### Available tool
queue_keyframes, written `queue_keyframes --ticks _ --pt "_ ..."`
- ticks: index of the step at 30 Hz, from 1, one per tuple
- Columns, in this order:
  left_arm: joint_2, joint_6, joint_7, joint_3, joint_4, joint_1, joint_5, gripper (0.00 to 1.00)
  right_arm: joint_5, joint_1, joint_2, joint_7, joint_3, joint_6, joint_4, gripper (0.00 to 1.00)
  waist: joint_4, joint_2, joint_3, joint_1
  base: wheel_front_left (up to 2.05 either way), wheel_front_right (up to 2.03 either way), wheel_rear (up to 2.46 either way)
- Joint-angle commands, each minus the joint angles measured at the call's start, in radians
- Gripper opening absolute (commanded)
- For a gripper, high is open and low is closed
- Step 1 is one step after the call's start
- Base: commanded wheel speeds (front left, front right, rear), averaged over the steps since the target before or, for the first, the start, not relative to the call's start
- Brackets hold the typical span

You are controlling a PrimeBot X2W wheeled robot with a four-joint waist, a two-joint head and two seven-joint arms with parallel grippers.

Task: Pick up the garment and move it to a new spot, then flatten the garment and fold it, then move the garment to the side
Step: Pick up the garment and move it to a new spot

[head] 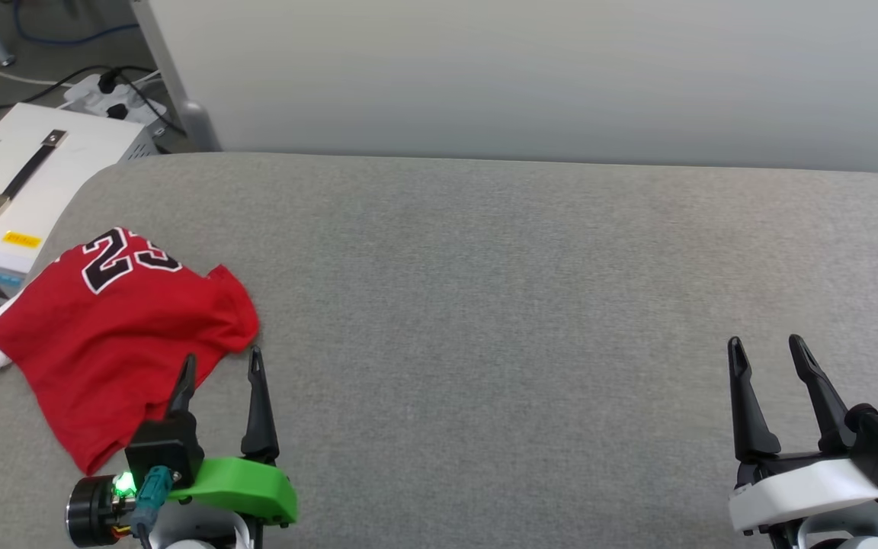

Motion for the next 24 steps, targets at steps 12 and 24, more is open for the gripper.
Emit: queue_keyframes --ticks 12,24 --pt "-0.004 0.017 -0.036 0.041 0.012 -0.040 -0.054 1.00 -0.025 0.003 0.000 -0.033 0.039 -0.001 -0.032 1.00 0.176 0.0000 0.042 -0.0001 0.00 0.00 0.00" --pt "-0.004 0.026 -0.061 0.080 0.029 -0.046 -0.106 1.00 -0.056 -0.009 0.000 -0.057 0.078 -0.001 -0.058 1.00 0.336 0.0000 0.069 -0.0001 0.00 0.00 0.00"
